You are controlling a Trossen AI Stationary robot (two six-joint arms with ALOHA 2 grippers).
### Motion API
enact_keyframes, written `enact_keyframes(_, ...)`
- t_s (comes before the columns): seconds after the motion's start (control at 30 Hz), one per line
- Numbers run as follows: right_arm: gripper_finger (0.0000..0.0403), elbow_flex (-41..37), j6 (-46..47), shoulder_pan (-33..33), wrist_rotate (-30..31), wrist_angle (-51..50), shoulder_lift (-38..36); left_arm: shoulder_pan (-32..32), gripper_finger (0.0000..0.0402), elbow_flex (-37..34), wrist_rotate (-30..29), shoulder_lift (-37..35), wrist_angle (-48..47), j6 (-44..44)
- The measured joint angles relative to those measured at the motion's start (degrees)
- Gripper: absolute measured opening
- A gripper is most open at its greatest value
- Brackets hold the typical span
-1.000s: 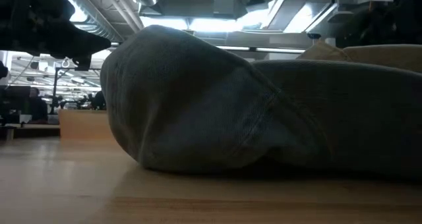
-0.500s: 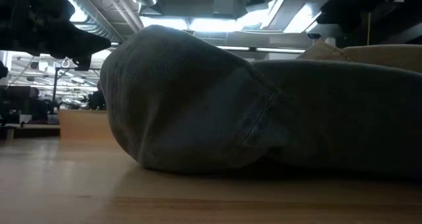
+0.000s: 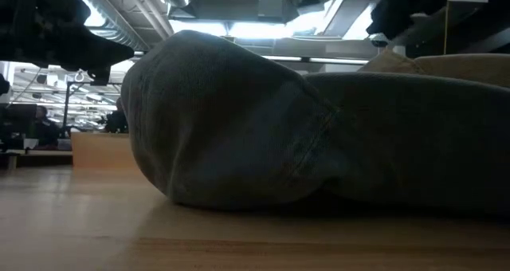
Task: Pick & Place hat
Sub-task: Put the bottom brown cap into the green bin
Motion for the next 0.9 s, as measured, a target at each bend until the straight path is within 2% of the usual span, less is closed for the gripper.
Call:
enact_keyframes(0.07, 0.0159, 0.0, -4.3, 1.2, -0.2, 2.7, 2.3, 0.0, 0.0017, 0.0, 0.0, 0.0, 0.0, 0.0)
enact_keyframes(0.17, 0.0159, 0.0, -5.8, 2.3, -0.1, 10.1, 5.6, 0.0, 0.0017, 0.0, 0.0, 0.0, 0.0, 0.0)
enact_keyframes(0.37, 0.0159, 0.0, -3.2, 2.2, 0.0, 24.0, 11.3, 0.0, 0.0017, 0.0, 0.0, 0.0, 0.0, 0.0)
enact_keyframes(0.5, 0.0159, 0.0, 0.0, 2.2, 0.0, 25.7, 13.3, 0.0, 0.0017, 0.0, 0.0, 0.0, 0.0, 0.0)
enact_keyframes(0.57, 0.0159, 0.4, 7.2, 2.2, -0.5, 25.5, 14.3, 0.0, 0.0017, 0.0, 0.0, 0.0, 0.0, 0.0)
enact_keyframes(0.67, 0.0159, 2.6, 26.6, 1.2, -5.4, 21.9, 15.1, 0.0, 0.0017, 0.0, 0.0, 0.0, 0.0, 0.0)
enact_keyframes(0.73, 0.0159, 3.8, 34.4, 0.2, -8.1, 20.9, 15.6, 0.0, 0.0017, 0.0, 0.0, 0.0, 0.0, 0.0)
enact_keyframes(0.9, 0.0159, 4.6, 37.3, -0.9, -11.0, 19.9, 16.3, 0.0, 0.0017, 0.0, 0.0, 0.0, 0.0, 0.0)
